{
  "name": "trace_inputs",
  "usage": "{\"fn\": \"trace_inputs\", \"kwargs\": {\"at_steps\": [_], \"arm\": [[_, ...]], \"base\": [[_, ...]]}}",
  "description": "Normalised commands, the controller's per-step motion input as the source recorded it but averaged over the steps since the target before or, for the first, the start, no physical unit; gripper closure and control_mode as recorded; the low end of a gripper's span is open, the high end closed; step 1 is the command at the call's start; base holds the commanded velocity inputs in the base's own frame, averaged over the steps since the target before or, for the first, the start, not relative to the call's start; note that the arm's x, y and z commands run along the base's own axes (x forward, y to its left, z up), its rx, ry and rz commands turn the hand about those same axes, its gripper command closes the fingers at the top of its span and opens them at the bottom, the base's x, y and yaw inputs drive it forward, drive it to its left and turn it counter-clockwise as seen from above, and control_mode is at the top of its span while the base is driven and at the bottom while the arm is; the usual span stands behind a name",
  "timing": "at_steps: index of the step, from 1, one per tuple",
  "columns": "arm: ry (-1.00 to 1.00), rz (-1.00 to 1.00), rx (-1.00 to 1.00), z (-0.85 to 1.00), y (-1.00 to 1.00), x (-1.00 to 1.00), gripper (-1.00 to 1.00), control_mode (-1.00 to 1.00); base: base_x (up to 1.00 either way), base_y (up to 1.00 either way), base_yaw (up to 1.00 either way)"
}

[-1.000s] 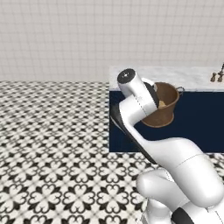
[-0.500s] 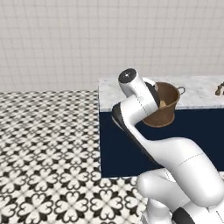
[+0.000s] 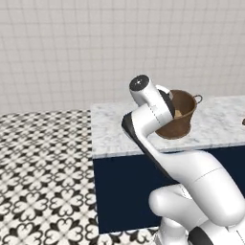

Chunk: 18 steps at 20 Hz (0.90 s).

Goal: Open the cabinet, pick up the bread from the cabinet and place it in the basket. Then move the basket to the dining counter.

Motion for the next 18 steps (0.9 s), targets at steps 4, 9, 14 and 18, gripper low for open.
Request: {"fn": "trace_inputs", "kwargs": {"at_steps": [4,9,14,18], "arm": [[0.00,0.00,0.00,0.00,0.00,0.00,1.00,1.00],[0.00,0.00,0.00,0.00,0.00,0.00,1.00,1.00],[0.00,0.00,0.00,0.00,0.00,0.00,1.00,1.00],[0.02,0.00,0.27,-0.46,-0.03,0.73,1.00,-1.00]], "base": [[0.67,-0.25,-0.30],[0.47,-0.12,-0.33],[-0.11,-0.06,-0.09],[0.00,0.00,0.00]]}}
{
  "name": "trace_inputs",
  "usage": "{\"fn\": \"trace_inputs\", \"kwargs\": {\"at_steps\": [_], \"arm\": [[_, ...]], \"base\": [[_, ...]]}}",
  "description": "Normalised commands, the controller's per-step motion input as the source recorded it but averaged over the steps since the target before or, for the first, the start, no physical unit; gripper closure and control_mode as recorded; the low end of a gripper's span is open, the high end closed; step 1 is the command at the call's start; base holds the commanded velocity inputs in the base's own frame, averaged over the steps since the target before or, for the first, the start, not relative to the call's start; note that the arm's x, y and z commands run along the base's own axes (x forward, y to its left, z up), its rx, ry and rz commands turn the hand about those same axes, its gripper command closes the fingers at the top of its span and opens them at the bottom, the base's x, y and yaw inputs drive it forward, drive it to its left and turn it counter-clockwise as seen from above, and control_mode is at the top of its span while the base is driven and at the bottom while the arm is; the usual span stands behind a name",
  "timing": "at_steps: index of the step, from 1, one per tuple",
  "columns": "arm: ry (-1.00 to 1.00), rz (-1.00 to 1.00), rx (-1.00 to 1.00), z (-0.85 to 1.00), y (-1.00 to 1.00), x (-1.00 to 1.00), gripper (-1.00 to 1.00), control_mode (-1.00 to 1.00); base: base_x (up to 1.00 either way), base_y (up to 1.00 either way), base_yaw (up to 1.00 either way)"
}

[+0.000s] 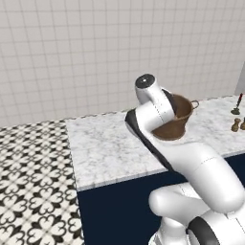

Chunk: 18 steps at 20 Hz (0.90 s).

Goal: Open the cabinet, pick up the bread from the cabinet and place it in the basket. Then move the basket to the dining counter.

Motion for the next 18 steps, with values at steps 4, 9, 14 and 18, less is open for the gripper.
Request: {"fn": "trace_inputs", "kwargs": {"at_steps": [4,9,14,18], "arm": [[0.17,0.00,0.28,-0.73,-0.17,1.00,1.00,-1.00],[0.17,0.00,0.11,-0.59,-0.14,1.00,1.00,-1.00],[0.14,0.00,0.00,-0.55,-0.01,1.00,1.00,-1.00],[0.09,0.00,0.00,-0.55,0.00,0.67,1.00,-1.00]], "base": [[0.00,0.00,0.00],[0.00,0.00,0.00],[0.00,0.00,0.00],[0.00,0.00,0.00]]}}
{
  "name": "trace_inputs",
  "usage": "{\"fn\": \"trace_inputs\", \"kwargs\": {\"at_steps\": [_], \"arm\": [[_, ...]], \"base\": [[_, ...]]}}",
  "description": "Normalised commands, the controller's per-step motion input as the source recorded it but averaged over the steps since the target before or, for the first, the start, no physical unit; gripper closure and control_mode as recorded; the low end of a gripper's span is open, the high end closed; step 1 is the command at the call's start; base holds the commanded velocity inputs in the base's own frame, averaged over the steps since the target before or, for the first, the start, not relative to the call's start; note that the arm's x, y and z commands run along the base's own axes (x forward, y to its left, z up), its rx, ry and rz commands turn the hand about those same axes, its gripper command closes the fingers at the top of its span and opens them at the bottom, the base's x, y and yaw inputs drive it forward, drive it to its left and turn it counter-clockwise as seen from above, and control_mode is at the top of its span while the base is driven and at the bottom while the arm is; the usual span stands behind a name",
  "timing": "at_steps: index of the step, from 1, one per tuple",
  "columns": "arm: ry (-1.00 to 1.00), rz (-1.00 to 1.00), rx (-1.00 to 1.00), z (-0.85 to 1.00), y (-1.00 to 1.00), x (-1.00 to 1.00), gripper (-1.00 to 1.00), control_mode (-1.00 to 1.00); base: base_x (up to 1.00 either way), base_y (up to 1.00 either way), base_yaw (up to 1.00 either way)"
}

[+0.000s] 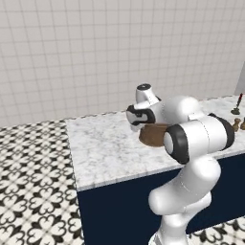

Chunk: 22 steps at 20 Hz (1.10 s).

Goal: Open the cabinet, pick up the bread from the cabinet and place it in the basket. Then move the basket to the dining counter.

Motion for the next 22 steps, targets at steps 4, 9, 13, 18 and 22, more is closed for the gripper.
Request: {"fn": "trace_inputs", "kwargs": {"at_steps": [4,9,13,18,22], "arm": [[0.01,0.00,0.00,-0.35,0.00,0.27,-1.00,-1.00],[-0.01,0.00,0.03,-0.02,0.00,0.04,-1.00,-1.00],[-0.09,-0.01,0.12,0.74,0.00,-0.38,-1.00,-1.00],[-0.22,-0.01,0.06,0.95,0.12,-0.88,-1.00,-1.00],[-0.33,-0.02,0.00,0.79,0.40,-1.00,-1.00,-1.00]], "base": [[0.00,0.00,0.00],[0.00,0.00,0.00],[0.00,0.00,0.00],[0.00,0.00,0.00],[0.00,0.00,0.00]]}}
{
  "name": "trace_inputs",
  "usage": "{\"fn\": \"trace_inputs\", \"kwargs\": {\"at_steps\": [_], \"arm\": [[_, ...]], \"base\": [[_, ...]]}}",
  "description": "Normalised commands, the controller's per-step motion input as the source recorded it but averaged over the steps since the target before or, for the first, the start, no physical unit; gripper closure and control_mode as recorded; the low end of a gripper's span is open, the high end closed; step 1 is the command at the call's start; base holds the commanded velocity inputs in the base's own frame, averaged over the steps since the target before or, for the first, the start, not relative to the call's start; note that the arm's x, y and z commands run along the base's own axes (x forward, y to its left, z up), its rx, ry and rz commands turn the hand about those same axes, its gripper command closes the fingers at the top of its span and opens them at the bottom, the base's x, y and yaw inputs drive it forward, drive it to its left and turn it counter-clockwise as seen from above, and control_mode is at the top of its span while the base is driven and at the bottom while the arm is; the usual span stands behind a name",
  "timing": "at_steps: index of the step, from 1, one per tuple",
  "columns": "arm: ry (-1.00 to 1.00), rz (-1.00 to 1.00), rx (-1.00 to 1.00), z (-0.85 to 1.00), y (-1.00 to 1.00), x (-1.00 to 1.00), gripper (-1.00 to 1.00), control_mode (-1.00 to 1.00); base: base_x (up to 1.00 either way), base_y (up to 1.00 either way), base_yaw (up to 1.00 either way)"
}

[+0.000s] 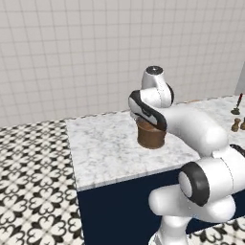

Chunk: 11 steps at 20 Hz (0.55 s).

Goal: Open the cabinet, pick up the bread from the cabinet and place it in the basket. Then move the basket to the dining counter.

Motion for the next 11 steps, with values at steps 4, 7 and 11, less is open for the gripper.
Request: {"fn": "trace_inputs", "kwargs": {"at_steps": [4,7,11], "arm": [[-0.30,-0.03,0.00,0.79,0.52,-1.00,-1.00,-1.00],[-0.28,-0.04,0.00,0.72,0.43,-1.00,-1.00,-1.00],[-0.22,-0.03,0.00,0.20,0.17,-1.00,-1.00,-1.00]], "base": [[0.00,0.00,0.00],[0.00,0.00,0.00],[0.00,0.00,0.00]]}}
